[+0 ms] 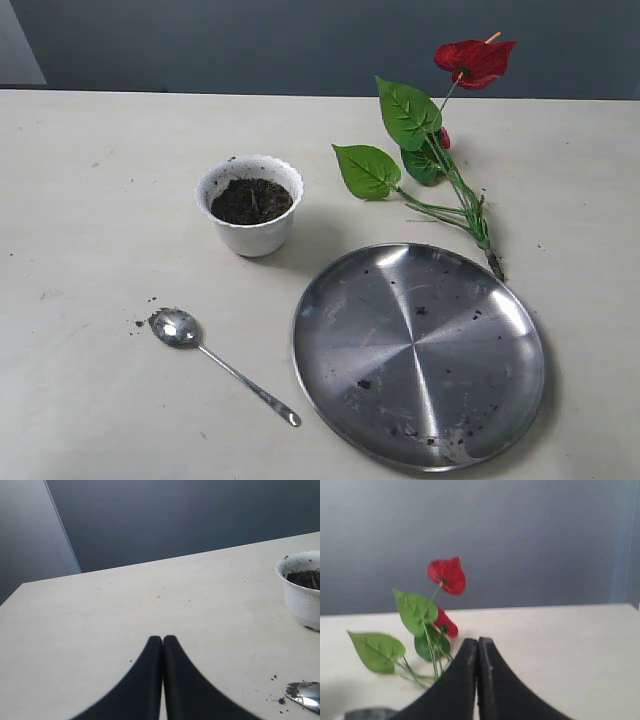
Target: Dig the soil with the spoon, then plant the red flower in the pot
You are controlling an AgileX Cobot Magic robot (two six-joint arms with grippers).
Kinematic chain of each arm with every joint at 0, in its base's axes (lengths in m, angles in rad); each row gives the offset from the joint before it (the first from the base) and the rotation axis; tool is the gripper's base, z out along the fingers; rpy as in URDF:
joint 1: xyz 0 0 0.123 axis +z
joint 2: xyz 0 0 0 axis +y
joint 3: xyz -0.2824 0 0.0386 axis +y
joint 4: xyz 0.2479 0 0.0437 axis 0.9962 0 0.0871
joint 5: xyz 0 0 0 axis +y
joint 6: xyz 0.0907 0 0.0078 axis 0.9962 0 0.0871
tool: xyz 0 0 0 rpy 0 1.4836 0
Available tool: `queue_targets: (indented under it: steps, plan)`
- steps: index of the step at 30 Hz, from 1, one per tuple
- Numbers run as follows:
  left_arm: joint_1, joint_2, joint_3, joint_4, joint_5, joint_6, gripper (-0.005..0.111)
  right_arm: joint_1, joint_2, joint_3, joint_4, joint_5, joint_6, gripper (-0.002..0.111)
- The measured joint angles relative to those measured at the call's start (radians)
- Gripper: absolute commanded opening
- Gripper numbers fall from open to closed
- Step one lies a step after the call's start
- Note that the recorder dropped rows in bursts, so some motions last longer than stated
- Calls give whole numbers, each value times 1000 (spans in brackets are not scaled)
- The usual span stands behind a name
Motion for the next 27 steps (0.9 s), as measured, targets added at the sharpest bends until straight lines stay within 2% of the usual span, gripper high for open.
queue_targets:
  steps: [2,5,8,14,18,22,23,24,27]
  plan:
    - [0,0,0,0,0,0,2,0,0,0,86,-96,71,0]
    - [0,0,0,0,0,0,2,0,0,0,313,-240,264,0]
    - [0,0,0,0,0,0,2,0,0,0,424,-315,350,0]
    - [0,0,0,0,0,0,2,10,0,0,443,-244,497,0]
    - [0,0,0,0,0,0,2,59,3,-27,244,-200,529,0]
    - [0,0,0,0,0,0,2,152,99,-241,-56,-49,529,0]
    - [0,0,0,0,0,0,2,205,208,-394,-136,67,455,0]
    - [0,0,0,0,0,0,2,236,274,-469,-152,127,384,0]
    - [0,0,0,0,0,0,2,381,640,-822,-50,370,-44,0]
